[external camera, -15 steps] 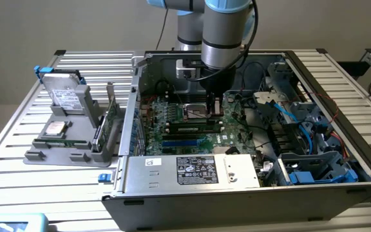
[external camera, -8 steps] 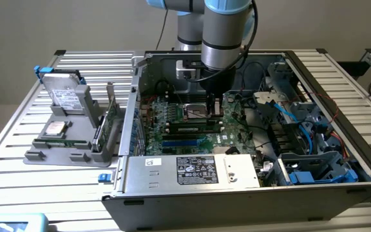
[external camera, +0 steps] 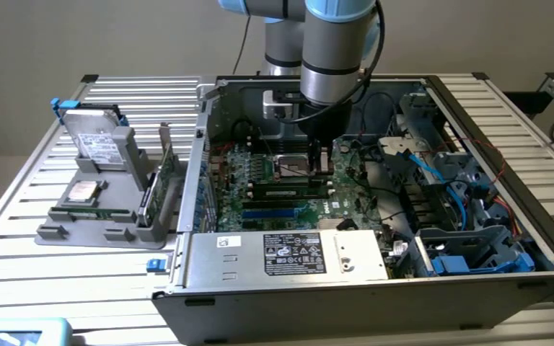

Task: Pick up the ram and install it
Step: 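Press down the ram until it locks into place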

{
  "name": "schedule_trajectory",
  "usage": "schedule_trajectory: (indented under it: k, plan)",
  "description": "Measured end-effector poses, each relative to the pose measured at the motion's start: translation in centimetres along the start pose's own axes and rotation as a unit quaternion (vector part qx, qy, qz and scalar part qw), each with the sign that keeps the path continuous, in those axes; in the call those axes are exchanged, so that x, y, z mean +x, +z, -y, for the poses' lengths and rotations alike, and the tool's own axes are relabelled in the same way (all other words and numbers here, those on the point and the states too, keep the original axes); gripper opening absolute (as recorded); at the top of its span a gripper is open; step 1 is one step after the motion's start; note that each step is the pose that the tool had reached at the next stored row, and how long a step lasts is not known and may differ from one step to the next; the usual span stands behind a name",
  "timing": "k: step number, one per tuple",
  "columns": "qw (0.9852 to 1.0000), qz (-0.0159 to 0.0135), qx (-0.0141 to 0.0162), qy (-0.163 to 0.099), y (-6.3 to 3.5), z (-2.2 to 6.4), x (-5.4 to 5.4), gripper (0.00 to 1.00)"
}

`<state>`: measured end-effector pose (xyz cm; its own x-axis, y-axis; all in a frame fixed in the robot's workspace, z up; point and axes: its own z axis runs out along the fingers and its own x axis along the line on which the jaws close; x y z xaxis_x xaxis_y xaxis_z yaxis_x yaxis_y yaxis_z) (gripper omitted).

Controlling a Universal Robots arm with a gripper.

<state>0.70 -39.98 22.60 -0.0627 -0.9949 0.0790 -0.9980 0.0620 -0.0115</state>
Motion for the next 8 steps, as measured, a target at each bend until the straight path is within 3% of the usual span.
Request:
schedule_trajectory:
  k: [5,8]
  plan:
    - [1.0000,0.0001,0.0000,0.000,0.05,-0.01,-0.01,0.11]
    - [1.0000,0.0007,-0.0003,0.000,-0.63,-0.24,0.06,0.11]
